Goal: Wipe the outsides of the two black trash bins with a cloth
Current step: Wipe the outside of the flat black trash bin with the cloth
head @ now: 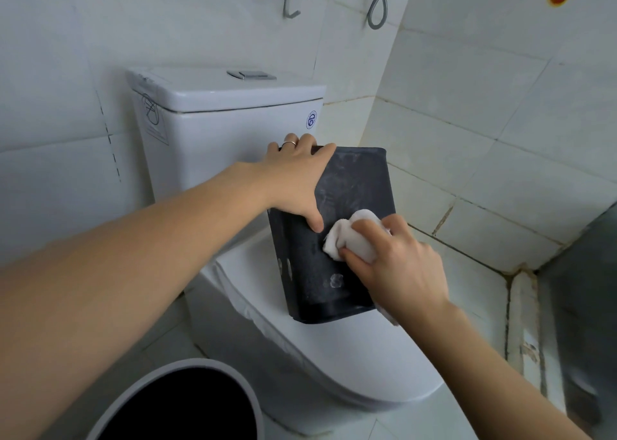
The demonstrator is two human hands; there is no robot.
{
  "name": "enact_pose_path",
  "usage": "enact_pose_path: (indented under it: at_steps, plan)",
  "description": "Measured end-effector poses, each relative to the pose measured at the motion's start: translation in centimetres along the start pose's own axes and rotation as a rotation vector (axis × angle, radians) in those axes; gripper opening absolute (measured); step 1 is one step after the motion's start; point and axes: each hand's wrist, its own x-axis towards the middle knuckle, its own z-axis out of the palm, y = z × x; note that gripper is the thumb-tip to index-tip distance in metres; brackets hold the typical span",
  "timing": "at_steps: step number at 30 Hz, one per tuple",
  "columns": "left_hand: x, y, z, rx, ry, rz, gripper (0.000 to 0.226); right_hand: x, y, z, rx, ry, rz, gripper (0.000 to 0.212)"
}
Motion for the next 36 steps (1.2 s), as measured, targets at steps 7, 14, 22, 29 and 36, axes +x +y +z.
enact_pose_path:
  at_steps: [7, 14, 22, 29, 36]
  plan:
    - [0.3, 0.0, 0.5, 0.051, 0.001, -0.014, 0.138, -0.3, 0.0, -0.2, -0.02, -0.015, -0.027, 0.025]
    - [0.3, 0.0, 0.5, 0.083, 0.002, -0.005, 0.137, -3.0, 0.6, -0.7, -0.096, -0.093, -0.123, 0.027]
    - [0.3, -0.3, 0.7, 0.083, 0.013, 0.002, 0.137, 0.4, -0.6, -0.6, -0.1, 0.008, -0.046, 0.024]
    - [0.3, -0.3, 0.7, 0.081, 0.015, 0.019, 0.136, -4.2, 0.8, -1.0, -0.095, -0.018, -0.214, 0.024]
    - [0.2, -0.4, 0.6, 0.092, 0.01, 0.009, 0.137, -0.4, -0.1, 0.0, -0.098, 0.068, -0.096, 0.026]
